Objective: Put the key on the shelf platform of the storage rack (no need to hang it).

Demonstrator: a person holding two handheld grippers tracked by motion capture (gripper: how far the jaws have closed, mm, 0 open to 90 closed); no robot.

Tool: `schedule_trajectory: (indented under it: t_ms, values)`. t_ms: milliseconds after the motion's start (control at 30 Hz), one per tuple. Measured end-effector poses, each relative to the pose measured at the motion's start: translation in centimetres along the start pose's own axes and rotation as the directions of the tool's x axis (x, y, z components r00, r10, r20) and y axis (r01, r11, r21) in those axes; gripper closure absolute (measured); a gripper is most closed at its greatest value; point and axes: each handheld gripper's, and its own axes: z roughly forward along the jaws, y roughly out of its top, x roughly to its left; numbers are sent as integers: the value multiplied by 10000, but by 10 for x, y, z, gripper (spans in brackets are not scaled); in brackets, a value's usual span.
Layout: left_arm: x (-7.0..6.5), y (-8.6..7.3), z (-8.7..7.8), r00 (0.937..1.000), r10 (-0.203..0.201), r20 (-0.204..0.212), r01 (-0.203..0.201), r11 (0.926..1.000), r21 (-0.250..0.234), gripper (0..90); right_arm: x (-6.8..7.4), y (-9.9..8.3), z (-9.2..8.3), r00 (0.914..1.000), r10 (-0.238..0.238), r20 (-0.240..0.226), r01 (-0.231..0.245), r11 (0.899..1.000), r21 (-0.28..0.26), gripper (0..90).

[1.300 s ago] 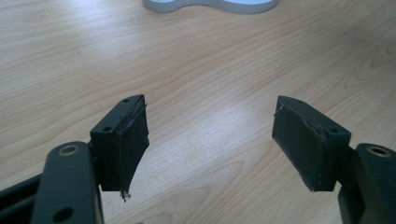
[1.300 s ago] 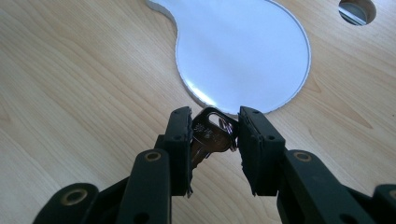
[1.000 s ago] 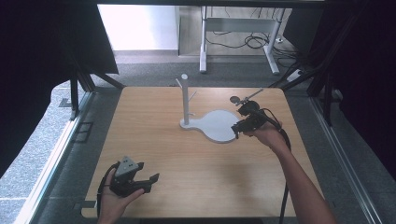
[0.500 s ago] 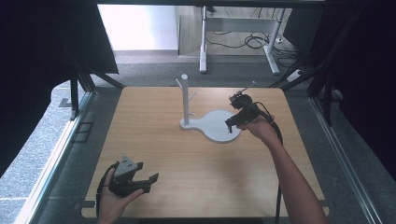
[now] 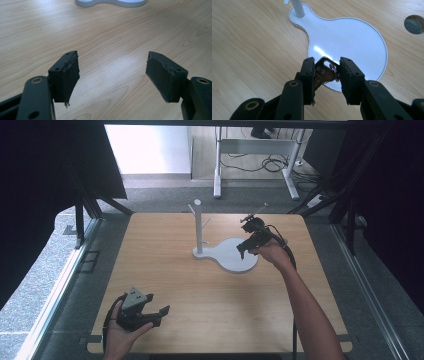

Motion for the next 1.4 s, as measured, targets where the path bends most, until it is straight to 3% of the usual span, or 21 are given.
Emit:
schedule_trajectory:
  t_ms: [767,1400]
  values:
    - [4,-1,-4,10000,-100,-1,100,9999,-119,271,-8,27,27,9997,218,-142,-210,9983,546,661]
    - [3,0,-6,10000,-40,39,41,9999,-140,272,-20,22,62,9979,597,-264,-572,9946,871,661]
